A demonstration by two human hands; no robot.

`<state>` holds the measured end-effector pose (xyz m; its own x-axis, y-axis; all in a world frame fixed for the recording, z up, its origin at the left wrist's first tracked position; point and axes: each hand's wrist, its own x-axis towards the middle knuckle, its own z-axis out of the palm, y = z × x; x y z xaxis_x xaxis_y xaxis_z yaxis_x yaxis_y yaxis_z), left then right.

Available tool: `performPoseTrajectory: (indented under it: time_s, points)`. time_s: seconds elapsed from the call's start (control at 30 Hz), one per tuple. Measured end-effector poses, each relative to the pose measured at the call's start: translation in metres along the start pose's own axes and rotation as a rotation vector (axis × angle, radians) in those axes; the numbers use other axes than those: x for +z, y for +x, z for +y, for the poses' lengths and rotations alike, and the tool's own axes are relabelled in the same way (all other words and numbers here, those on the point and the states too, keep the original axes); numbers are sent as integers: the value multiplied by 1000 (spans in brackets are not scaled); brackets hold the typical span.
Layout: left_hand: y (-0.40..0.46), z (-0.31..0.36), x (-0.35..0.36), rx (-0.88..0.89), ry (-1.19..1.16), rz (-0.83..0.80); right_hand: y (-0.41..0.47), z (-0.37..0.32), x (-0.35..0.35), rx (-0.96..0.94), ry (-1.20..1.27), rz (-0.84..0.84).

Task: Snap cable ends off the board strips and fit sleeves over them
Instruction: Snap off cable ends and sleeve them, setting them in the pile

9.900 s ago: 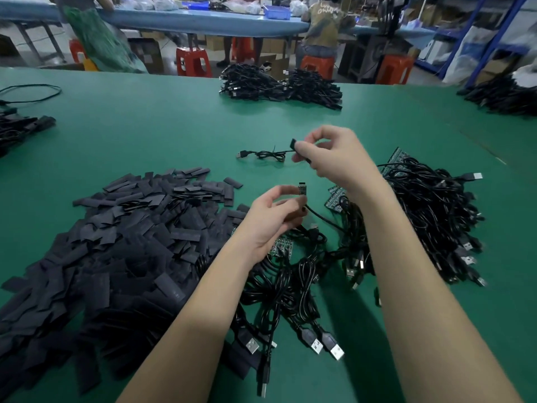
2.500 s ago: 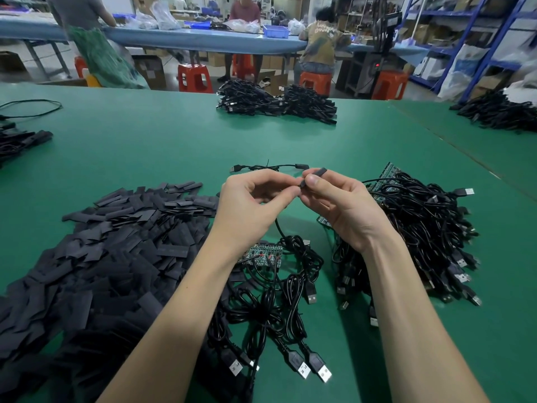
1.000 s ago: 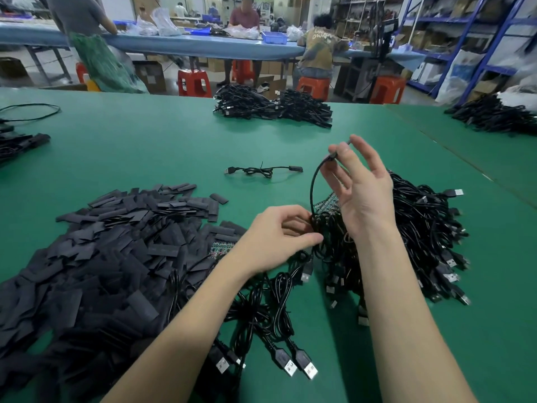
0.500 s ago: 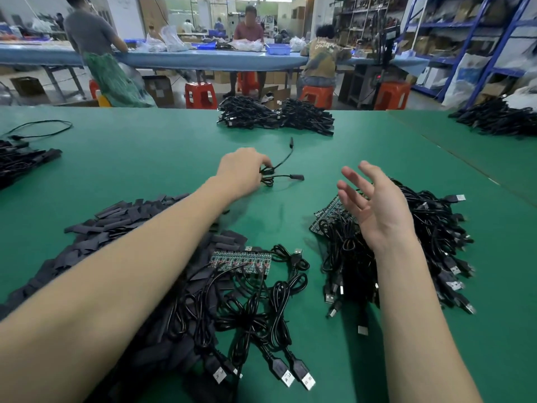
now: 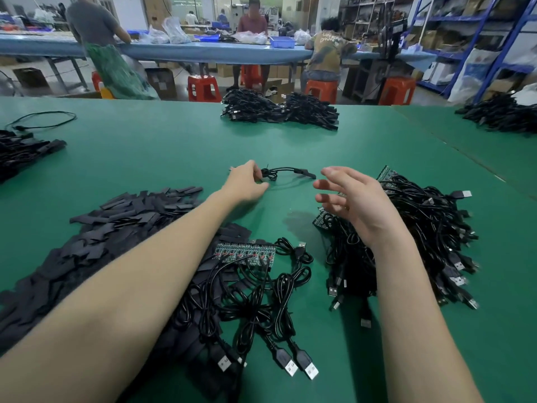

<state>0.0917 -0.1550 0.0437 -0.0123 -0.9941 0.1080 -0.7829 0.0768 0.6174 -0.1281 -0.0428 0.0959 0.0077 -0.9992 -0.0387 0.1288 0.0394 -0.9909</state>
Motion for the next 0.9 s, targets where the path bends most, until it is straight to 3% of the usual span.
performPoseTrajectory:
  time_s: [0.2,0.33,0.43,0.5,0.67,0.8,0.9]
  points:
    - [-72,-8,-11,75,-374,47,-4,3,15,-53,-375,-77]
    - [-101,-3,-14,102,-444,14,-8,7,37,-1,-995,-436]
    - [-106,4,-19,120,-430,-3,-10,17,54,106,-1240,-579]
    - [-108,4,-21,144,-395,-43,-9,22,57,115,-1213,-572]
    - [-111,-6,-33,159,-272,-232,-10,15,46,74,-859,-524]
    - [-118,-11,-49,122,-551,-480,-10,8,34,91,-584,-531]
    - [-119,-13,-49,69,-694,-537,-7,9,31,129,-543,-479]
